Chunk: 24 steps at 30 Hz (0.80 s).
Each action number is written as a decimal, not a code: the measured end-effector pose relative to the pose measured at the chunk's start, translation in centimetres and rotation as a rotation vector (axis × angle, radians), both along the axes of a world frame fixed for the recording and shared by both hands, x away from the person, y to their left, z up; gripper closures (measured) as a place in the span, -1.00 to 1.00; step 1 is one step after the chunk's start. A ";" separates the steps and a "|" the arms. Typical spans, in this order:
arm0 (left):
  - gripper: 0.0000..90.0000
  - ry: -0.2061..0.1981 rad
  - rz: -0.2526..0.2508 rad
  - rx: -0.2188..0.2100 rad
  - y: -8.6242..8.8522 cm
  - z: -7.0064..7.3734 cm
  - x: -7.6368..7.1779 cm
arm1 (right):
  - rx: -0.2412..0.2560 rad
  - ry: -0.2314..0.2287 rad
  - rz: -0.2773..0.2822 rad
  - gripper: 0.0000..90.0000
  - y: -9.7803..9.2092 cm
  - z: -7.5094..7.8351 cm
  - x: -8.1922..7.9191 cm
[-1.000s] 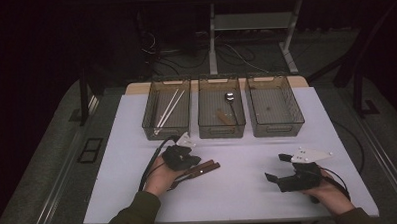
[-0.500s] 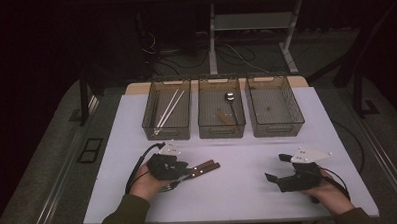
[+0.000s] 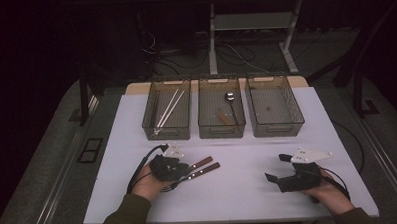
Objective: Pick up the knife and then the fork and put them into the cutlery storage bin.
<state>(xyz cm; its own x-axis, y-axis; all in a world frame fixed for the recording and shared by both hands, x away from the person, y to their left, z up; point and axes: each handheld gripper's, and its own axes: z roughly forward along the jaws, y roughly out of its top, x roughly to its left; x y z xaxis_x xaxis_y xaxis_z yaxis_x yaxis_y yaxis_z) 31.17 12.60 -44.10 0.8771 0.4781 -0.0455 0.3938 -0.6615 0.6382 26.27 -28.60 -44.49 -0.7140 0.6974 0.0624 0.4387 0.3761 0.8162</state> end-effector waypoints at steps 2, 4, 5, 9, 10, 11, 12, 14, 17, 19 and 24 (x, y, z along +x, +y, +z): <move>0.65 -0.004 -0.003 -0.001 0.0 0.0 0.0 | -0.001 0.000 0.000 -0.71 0.0 0.0 0.0; 0.67 -0.005 -0.013 -0.024 0.4 -0.2 0.0 | -0.001 0.001 0.001 -0.71 0.0 0.0 0.0; 0.69 0.003 -0.013 -0.031 0.4 -0.2 0.1 | -0.002 0.000 0.002 -0.71 0.0 0.0 0.0; 0.70 0.004 -0.033 -0.037 0.5 -0.3 0.3 | -0.005 0.000 0.007 -0.71 0.1 0.0 0.0; 0.70 0.007 -0.040 -0.040 0.6 -0.3 0.4 | -0.006 0.000 0.010 -0.71 0.2 0.0 0.0; 0.70 0.013 -0.046 -0.041 0.6 -0.2 0.5 | -0.006 0.000 0.011 -0.71 0.2 0.0 -0.1; 0.70 0.016 -0.055 -0.041 0.7 -0.2 0.7 | -0.004 0.000 0.012 -0.71 0.2 0.0 -0.1; 0.70 0.028 -0.061 -0.043 0.7 -0.1 0.9 | -0.006 -0.003 0.011 -0.71 0.2 0.1 0.0; 0.70 0.038 -0.072 -0.050 0.7 0.3 1.3 | 0.005 -0.008 0.004 -0.71 0.0 0.2 0.1; 0.70 0.038 -0.083 -0.051 0.7 0.7 1.5 | 0.016 -0.007 0.010 -0.71 -0.1 0.4 0.2; 0.70 0.036 -0.129 -0.061 0.2 2.0 1.5 | 0.011 0.023 0.056 -0.70 0.1 1.4 0.6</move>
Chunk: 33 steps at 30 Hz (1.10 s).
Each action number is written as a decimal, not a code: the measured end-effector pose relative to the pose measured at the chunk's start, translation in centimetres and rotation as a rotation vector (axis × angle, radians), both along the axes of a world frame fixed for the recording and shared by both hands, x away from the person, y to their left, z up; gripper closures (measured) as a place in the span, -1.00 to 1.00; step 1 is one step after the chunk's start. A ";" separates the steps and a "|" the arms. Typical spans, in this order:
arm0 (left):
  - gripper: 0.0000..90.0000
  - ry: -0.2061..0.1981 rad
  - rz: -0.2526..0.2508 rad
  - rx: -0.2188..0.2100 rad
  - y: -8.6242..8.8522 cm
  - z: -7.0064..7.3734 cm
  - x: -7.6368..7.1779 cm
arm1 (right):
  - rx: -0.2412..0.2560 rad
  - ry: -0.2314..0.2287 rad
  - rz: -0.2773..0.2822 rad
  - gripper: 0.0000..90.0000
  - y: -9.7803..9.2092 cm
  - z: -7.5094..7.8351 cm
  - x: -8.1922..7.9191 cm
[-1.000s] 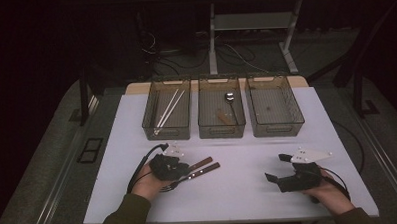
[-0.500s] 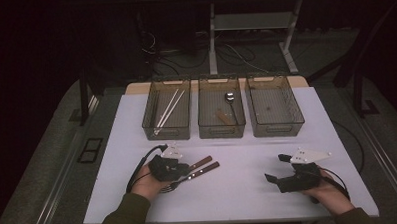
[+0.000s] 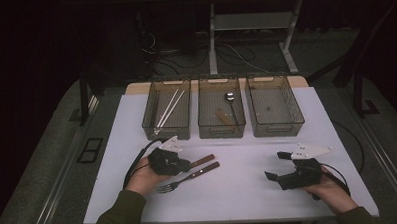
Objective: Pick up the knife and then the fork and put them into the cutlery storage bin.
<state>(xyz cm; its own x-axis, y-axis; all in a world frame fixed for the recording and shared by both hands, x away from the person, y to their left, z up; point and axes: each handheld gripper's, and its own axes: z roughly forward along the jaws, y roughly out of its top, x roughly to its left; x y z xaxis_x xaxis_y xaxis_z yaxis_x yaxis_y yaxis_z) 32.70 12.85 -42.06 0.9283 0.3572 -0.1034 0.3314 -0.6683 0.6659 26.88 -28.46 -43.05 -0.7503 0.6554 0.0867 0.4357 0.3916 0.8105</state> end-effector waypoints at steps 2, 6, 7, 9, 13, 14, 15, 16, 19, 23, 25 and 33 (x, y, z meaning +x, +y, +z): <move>0.70 -0.004 -0.020 -0.003 -0.4 0.5 0.0 | 0.007 0.011 0.030 -0.70 0.3 0.7 0.1; 0.70 0.001 -0.076 -0.011 -1.5 1.3 -0.4 | -0.008 0.019 0.144 -0.70 0.8 1.7 0.1; 0.70 0.002 -0.092 -0.010 -1.9 1.4 -0.5 | -0.016 0.030 0.181 -0.70 0.9 1.9 0.2; 0.70 0.000 -0.129 -0.005 -2.6 1.7 -0.6 | -0.038 0.047 0.221 -0.70 1.1 2.3 0.4; 0.70 0.002 -0.197 0.000 -4.3 2.2 -0.7 | -0.077 0.043 0.253 -0.68 1.9 3.0 0.8; 0.70 0.002 -0.212 0.001 -4.8 2.3 -0.7 | -0.083 0.039 0.262 -0.67 2.1 3.2 1.0; 0.70 0.002 -0.226 0.003 -5.3 2.4 -0.7 | -0.084 0.039 0.269 -0.67 2.4 3.3 1.1; 0.70 0.000 -0.241 0.009 -5.8 2.5 -0.8 | -0.090 0.042 0.283 -0.67 2.8 3.5 1.2; 0.70 -0.004 -0.279 0.009 -7.1 2.8 -0.8 | -0.102 0.046 0.332 -0.65 3.9 3.7 1.5; 0.70 -0.009 -0.335 0.030 -8.6 2.8 -0.9 | -0.121 0.047 0.406 -0.59 5.5 3.8 1.9; 0.70 -0.009 -0.358 0.039 -9.3 2.8 -1.0 | -0.131 0.053 0.449 -0.48 6.1 3.9 1.9; 0.69 -0.031 -0.438 0.053 -11.5 3.3 -1.7 | -0.205 0.104 0.559 0.06 8.4 3.4 2.3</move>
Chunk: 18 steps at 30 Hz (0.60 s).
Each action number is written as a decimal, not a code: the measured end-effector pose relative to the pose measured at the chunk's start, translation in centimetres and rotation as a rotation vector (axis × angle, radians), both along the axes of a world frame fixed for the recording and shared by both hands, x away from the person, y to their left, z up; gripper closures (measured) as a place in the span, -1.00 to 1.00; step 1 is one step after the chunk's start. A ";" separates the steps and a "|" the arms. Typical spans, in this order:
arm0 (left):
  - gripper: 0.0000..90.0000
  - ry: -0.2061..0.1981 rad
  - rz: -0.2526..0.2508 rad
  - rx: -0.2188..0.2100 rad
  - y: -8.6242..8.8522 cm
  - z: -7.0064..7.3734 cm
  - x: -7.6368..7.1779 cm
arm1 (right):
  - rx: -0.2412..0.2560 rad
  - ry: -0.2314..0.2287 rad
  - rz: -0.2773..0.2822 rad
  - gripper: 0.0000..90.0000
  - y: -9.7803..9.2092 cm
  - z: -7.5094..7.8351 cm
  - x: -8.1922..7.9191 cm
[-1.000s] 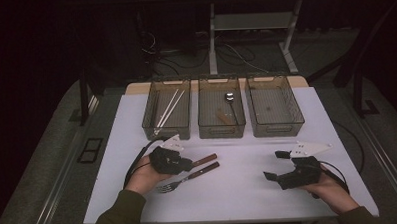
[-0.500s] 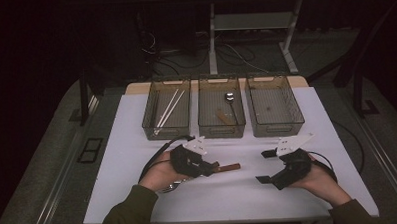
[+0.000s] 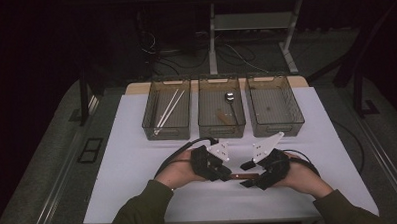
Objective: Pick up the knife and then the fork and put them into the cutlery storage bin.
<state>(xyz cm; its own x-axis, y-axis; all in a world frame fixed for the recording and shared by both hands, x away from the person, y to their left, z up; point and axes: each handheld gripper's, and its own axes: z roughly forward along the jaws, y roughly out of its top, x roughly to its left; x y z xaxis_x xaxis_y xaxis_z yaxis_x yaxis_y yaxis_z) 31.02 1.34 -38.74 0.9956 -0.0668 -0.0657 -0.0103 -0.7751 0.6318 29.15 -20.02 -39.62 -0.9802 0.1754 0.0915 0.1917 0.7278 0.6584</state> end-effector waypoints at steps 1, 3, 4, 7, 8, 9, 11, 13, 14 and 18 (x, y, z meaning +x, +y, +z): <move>0.70 -0.005 -0.007 0.002 -0.2 0.0 -0.2 | -0.004 0.009 0.010 0.11 0.2 -0.1 0.0; 0.69 -0.010 -0.020 0.006 -0.5 0.1 -0.5 | -0.011 0.021 0.019 0.21 0.5 -0.3 0.0; 0.69 -0.011 -0.027 0.008 -0.6 0.1 -0.6 | -0.020 0.023 0.026 0.26 0.6 -0.4 0.0; 0.69 -0.011 -0.040 0.007 -0.9 0.2 -0.9 | -0.032 0.037 0.040 0.37 0.9 -0.7 -0.2; 0.69 -0.014 -0.043 0.008 -1.0 0.2 -1.0 | -0.035 0.044 0.046 0.41 1.0 -0.7 -0.2; 0.69 -0.011 -0.045 0.007 -1.1 0.2 -1.1 | -0.038 0.054 0.048 0.44 1.1 -0.8 -0.3; 0.69 -0.014 -0.048 0.009 -1.2 0.2 -1.2 | -0.047 0.049 0.058 0.48 1.3 -0.9 -0.4; 0.69 -0.015 -0.052 0.010 -1.2 0.2 -1.2 | -0.060 0.048 0.066 0.52 1.4 -1.1 -0.5; 0.69 -0.017 -0.053 0.009 -1.2 0.2 -1.2 | -0.066 0.049 0.063 0.54 1.5 -1.1 -0.5; 0.69 -0.020 -0.050 0.012 -1.2 0.2 -1.2 | -0.077 0.035 0.078 0.65 1.7 -1.3 -0.7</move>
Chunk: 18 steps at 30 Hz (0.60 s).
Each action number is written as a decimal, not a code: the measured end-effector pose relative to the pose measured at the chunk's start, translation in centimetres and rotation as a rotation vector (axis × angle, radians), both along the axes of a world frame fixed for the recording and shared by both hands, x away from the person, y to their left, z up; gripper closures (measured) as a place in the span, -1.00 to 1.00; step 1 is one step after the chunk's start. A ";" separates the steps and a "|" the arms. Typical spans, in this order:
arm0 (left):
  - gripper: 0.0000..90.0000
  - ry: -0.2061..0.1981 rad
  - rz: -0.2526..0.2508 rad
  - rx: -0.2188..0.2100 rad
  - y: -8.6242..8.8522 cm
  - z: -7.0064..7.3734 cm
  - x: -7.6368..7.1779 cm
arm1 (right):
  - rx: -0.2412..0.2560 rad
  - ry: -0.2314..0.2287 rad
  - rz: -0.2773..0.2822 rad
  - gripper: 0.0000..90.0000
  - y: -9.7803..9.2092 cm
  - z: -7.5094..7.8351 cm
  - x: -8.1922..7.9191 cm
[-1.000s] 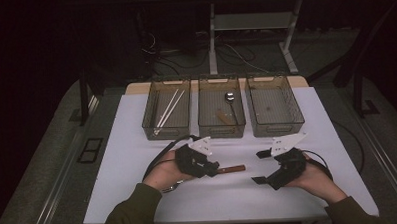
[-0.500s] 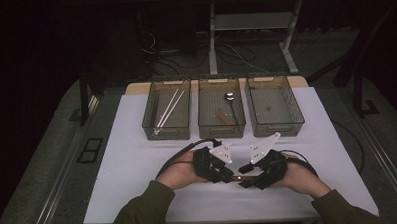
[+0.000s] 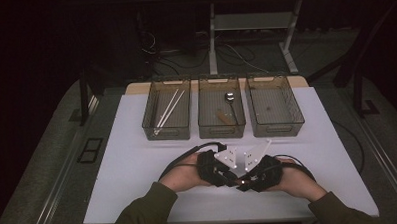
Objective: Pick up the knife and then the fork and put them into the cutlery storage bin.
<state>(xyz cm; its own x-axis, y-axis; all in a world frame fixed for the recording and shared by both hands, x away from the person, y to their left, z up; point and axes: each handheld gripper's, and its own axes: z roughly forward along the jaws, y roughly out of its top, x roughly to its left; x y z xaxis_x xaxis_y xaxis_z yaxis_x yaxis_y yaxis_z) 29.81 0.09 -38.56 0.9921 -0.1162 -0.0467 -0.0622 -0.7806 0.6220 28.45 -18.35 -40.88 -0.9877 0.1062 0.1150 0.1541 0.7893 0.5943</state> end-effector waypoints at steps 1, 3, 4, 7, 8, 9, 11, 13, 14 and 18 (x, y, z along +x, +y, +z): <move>0.69 0.000 -0.004 0.003 0.0 0.0 0.0 | -0.001 -0.002 0.003 0.65 0.0 0.0 0.0; 0.69 -0.002 -0.005 0.003 0.0 -0.1 0.0 | -0.003 -0.002 0.004 0.66 0.0 -0.1 0.0; 0.69 -0.004 -0.003 0.005 0.0 -0.1 0.0 | -0.006 -0.006 0.006 0.66 0.0 -0.1 0.0; 0.69 -0.005 -0.006 0.002 0.0 -0.2 0.0 | -0.008 -0.007 0.005 0.67 0.1 -0.1 -0.1; 0.69 -0.009 -0.004 0.000 0.0 -0.2 0.0 | -0.008 -0.006 0.004 0.67 0.0 -0.1 -0.1; 0.69 -0.007 -0.003 -0.004 0.1 -0.2 0.0 | -0.003 -0.007 0.002 0.67 0.0 -0.1 -0.1; 0.68 -0.007 -0.001 -0.016 0.2 -0.2 0.0 | 0.006 0.000 -0.004 0.67 -0.1 0.1 0.0; 0.67 -0.004 0.004 -0.026 0.3 -0.1 0.0 | 0.019 -0.002 -0.007 0.67 -0.3 0.2 0.0; 0.64 -0.005 0.011 -0.032 0.3 -0.1 0.1 | 0.025 0.000 -0.014 0.67 -0.4 0.3 0.0; 0.39 -0.001 0.068 -0.066 1.2 0.0 0.3 | 0.050 -0.003 -0.033 0.67 -0.9 0.6 0.2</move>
